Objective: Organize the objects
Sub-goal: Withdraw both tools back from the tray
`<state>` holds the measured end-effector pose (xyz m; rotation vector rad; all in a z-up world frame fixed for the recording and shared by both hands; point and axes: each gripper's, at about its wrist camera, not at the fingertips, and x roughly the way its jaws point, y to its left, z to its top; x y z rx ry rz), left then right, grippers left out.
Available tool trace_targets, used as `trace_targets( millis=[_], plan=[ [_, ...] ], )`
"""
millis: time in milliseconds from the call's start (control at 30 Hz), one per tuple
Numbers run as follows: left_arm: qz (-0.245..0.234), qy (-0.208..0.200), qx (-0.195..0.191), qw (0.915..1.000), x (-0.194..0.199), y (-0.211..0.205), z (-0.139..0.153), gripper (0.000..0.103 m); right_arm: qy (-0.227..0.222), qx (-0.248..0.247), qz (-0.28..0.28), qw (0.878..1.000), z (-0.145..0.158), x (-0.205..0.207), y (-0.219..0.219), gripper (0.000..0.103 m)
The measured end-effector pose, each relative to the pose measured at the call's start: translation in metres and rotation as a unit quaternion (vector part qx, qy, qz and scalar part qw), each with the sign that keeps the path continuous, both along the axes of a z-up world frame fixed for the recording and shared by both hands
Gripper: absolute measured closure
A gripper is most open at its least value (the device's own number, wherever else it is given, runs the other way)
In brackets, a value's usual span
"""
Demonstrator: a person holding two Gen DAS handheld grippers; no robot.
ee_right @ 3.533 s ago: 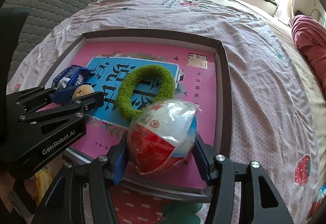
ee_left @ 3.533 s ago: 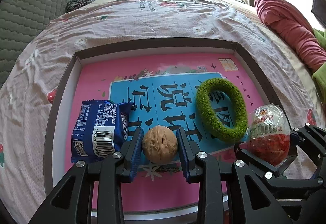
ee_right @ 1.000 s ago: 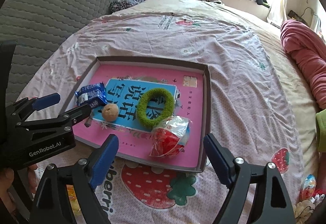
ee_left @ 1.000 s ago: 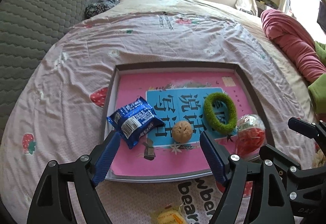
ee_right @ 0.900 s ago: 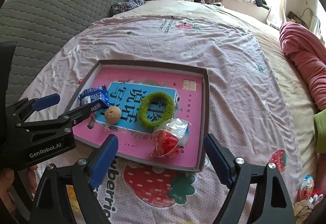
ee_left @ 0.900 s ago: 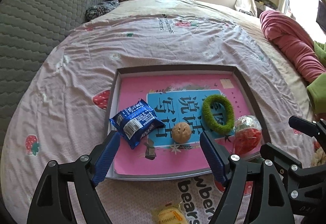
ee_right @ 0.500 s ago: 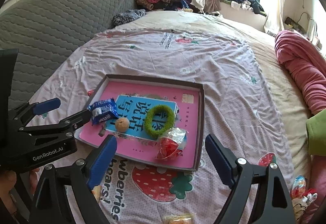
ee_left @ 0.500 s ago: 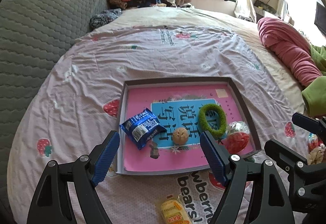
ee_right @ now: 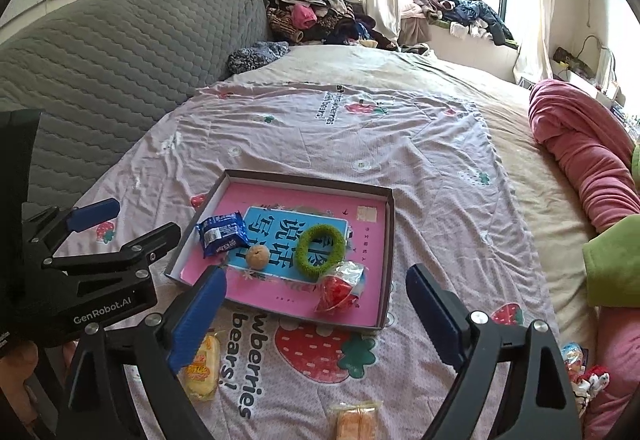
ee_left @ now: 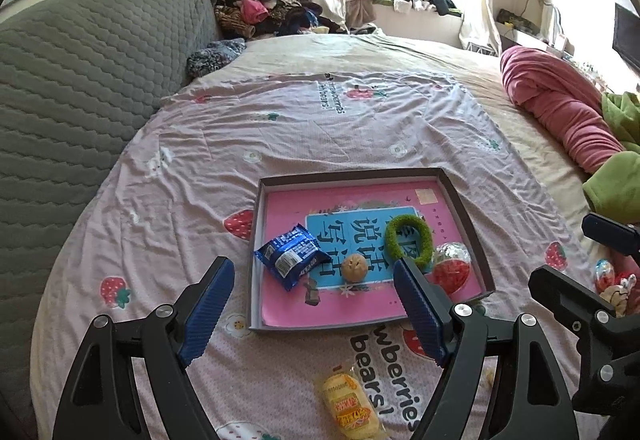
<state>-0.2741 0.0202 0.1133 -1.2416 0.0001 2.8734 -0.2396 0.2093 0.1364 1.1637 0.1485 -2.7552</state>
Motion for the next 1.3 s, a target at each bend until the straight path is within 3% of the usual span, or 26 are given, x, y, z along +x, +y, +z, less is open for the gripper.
trace_targets(
  millis=[200, 1033, 1300],
  plan=[
    [0.003, 0.011, -0.002, 0.9999, 0.015, -0.002, 0.015, 0.020, 0.013, 0.000, 0.002, 1.000, 0.015, 0.014, -0.002, 0.003],
    [-0.002, 0.065, -0.003, 0.9978, 0.097, 0.002, 0.074, 0.020, 0.069, -0.001, 0.013, 0.998, 0.070, 0.094, -0.005, 0.003],
    [-0.006, 0.071, 0.001, 0.9974, 0.129, 0.002, 0.077, 0.020, 0.079, 0.001, 0.011, 0.997, 0.078, 0.125, -0.002, 0.002]
  ],
)
